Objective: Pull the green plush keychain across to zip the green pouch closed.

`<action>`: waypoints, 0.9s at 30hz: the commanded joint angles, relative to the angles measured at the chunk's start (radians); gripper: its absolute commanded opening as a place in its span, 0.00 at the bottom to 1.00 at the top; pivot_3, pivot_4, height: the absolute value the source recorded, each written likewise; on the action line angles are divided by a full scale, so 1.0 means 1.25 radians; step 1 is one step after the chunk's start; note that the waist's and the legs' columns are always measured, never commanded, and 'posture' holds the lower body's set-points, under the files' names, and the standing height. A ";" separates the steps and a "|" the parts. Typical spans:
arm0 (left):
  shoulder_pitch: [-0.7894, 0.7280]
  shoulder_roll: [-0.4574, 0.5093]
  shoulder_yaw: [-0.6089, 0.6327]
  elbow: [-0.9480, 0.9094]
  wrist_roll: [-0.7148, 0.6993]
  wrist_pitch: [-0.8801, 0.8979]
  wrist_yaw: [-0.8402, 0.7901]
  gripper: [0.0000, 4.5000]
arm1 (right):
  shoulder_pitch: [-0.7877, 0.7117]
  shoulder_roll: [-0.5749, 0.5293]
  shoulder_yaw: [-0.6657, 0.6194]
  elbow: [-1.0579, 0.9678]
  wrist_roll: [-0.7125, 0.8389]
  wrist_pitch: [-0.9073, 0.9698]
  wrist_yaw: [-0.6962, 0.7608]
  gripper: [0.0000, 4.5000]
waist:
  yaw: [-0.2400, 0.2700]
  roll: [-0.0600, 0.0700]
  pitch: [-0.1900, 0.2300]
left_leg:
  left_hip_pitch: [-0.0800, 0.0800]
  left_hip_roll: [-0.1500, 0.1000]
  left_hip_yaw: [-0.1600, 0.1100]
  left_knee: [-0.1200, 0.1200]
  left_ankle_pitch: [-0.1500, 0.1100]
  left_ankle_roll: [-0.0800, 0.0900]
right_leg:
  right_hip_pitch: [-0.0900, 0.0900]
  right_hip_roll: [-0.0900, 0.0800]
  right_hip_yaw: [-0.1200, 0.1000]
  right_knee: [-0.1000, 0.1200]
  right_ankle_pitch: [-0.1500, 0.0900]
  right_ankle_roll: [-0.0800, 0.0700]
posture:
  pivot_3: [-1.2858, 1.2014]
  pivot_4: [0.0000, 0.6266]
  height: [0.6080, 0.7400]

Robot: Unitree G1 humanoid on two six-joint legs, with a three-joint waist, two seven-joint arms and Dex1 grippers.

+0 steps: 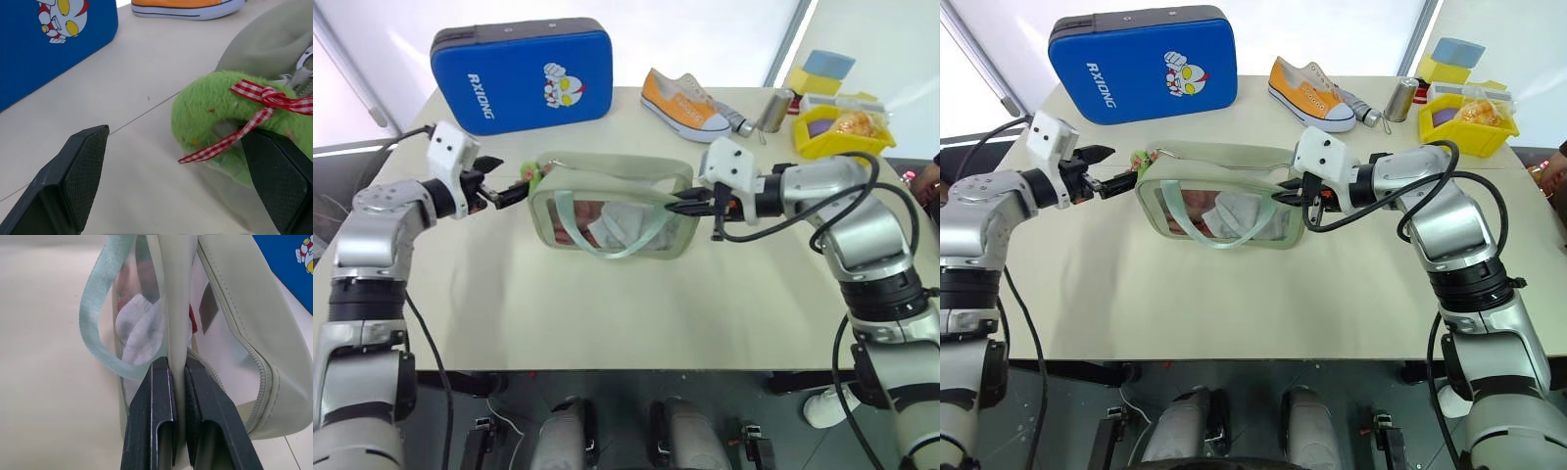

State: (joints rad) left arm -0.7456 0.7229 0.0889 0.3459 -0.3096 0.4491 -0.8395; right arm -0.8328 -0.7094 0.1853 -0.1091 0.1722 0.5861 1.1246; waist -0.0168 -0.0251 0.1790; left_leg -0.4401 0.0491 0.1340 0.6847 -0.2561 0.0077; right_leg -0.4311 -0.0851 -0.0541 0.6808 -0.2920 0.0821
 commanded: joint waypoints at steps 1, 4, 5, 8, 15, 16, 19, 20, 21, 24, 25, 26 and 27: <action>-0.032 -0.015 0.000 0.016 0.011 -0.035 -0.002 1.00 | -0.014 0.000 -0.001 -0.014 0.010 -0.005 0.002 0.01 | 0.001 0.000 0.000 | 0.000 0.000 0.000 0.000 0.000 0.000 | 0.000 0.000 0.000 0.000 0.000 0.000 | 0.52 0.24 1.00; -0.035 -0.022 0.002 0.008 0.004 -0.034 -0.026 0.88 | -0.014 0.001 -0.001 -0.013 0.009 -0.004 0.000 0.00 | 0.001 0.000 0.000 | 0.000 0.000 0.000 0.000 0.000 0.000 | 0.000 0.000 0.000 0.000 0.000 0.000 | 0.52 0.24 1.00; -0.033 -0.023 0.002 0.002 0.000 -0.030 -0.036 0.82 | -0.014 0.001 -0.001 -0.013 0.009 -0.004 -0.001 0.00 | 0.000 0.000 0.000 | 0.000 0.000 0.000 0.000 0.000 0.000 | 0.000 0.000 0.000 0.000 0.000 0.000 | 0.52 0.24 1.00; -0.031 -0.020 0.005 -0.005 0.000 -0.025 -0.051 0.47 | -0.015 0.004 0.000 0.000 0.001 -0.012 -0.009 0.00 | 0.000 0.000 0.000 | 0.000 0.000 0.000 0.000 0.000 0.000 | 0.000 0.000 0.000 0.000 0.000 0.000 | 0.52 0.24 1.00; -0.060 -0.001 0.064 -0.039 -0.081 0.085 -0.085 0.01 | -0.022 0.011 0.003 0.023 -0.004 -0.029 -0.017 0.00 | 0.000 0.000 0.000 | 0.000 0.000 0.000 0.000 0.000 0.000 | 0.000 0.000 0.000 0.000 0.000 0.000 | 0.52 0.24 1.00; -0.066 0.005 0.071 -0.054 -0.097 0.105 -0.092 0.01 | -0.022 0.012 0.004 0.028 -0.005 -0.034 -0.018 0.00 | 0.000 0.000 0.000 | 0.000 0.000 0.000 0.000 0.000 0.000 | 0.000 0.000 0.000 0.000 0.000 0.000 | 0.52 0.24 1.00; -0.099 0.029 0.086 -0.108 -0.152 0.171 -0.122 0.01 | -0.029 0.017 0.006 0.041 -0.009 -0.044 -0.021 0.00 | 0.000 0.000 0.000 | 0.000 0.000 0.000 0.000 0.000 0.000 | 0.000 0.000 0.000 0.000 0.000 0.000 | 0.52 0.24 1.00; -0.111 0.034 0.087 -0.122 -0.168 0.188 -0.133 0.01 | -0.032 0.020 0.007 0.045 -0.010 -0.047 -0.022 0.00 | 0.000 0.000 0.000 | 0.000 0.000 0.000 0.000 0.000 0.000 | 0.000 0.000 0.000 0.000 0.000 0.000 | 0.52 0.24 1.00; -0.121 0.035 0.084 -0.134 -0.178 0.199 -0.138 0.01 | -0.034 0.023 0.008 0.049 -0.012 -0.049 -0.022 0.00 | 0.000 0.000 0.000 | 0.000 0.000 0.000 0.000 0.000 0.000 | 0.000 0.000 0.000 0.000 0.000 0.000 | 0.52 0.24 1.00; -0.149 0.022 0.031 -0.160 -0.155 0.188 -0.144 0.01 | -0.039 0.032 0.010 0.057 -0.015 -0.057 -0.025 0.00 | 0.000 0.000 0.000 | 0.001 0.000 0.000 0.000 0.000 0.000 | 0.002 0.000 0.000 0.000 0.000 0.000 | 0.52 0.24 1.00; -0.148 0.019 0.007 -0.164 -0.135 0.169 -0.150 0.01 | -0.040 0.036 0.012 0.059 -0.017 -0.059 -0.027 0.00 | -0.001 0.000 0.000 | 0.002 0.000 0.000 0.000 0.000 0.000 | 0.002 0.000 0.000 0.000 0.000 0.000 | 0.52 0.24 1.00; -0.146 0.014 -0.014 -0.168 -0.122 0.158 -0.152 0.01 | -0.040 0.039 0.012 0.060 -0.018 -0.060 -0.030 0.00 | -0.001 0.000 0.000 | 0.002 0.000 0.000 0.000 0.000 0.000 | 0.002 0.000 0.000 0.000 0.000 0.000 | 0.52 0.24 1.00; -0.144 0.008 -0.029 -0.169 -0.112 0.150 -0.153 0.01 | -0.040 0.042 0.012 0.061 -0.019 -0.060 -0.032 0.00 | -0.001 0.000 0.000 | 0.002 0.000 0.000 0.000 0.000 0.000 | 0.002 0.000 0.000 0.000 0.000 0.000 | 0.52 0.24 1.00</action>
State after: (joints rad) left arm -0.9171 0.7360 0.0783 0.1569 -0.4706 0.6648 -1.0229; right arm -0.8621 -0.6673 0.2004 -0.0266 0.1468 0.5242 1.0923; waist -0.0179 -0.0248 0.1787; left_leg -0.4373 0.0491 0.1339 0.6848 -0.2561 0.0076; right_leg -0.4285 -0.0846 -0.0538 0.6810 -0.2920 0.0821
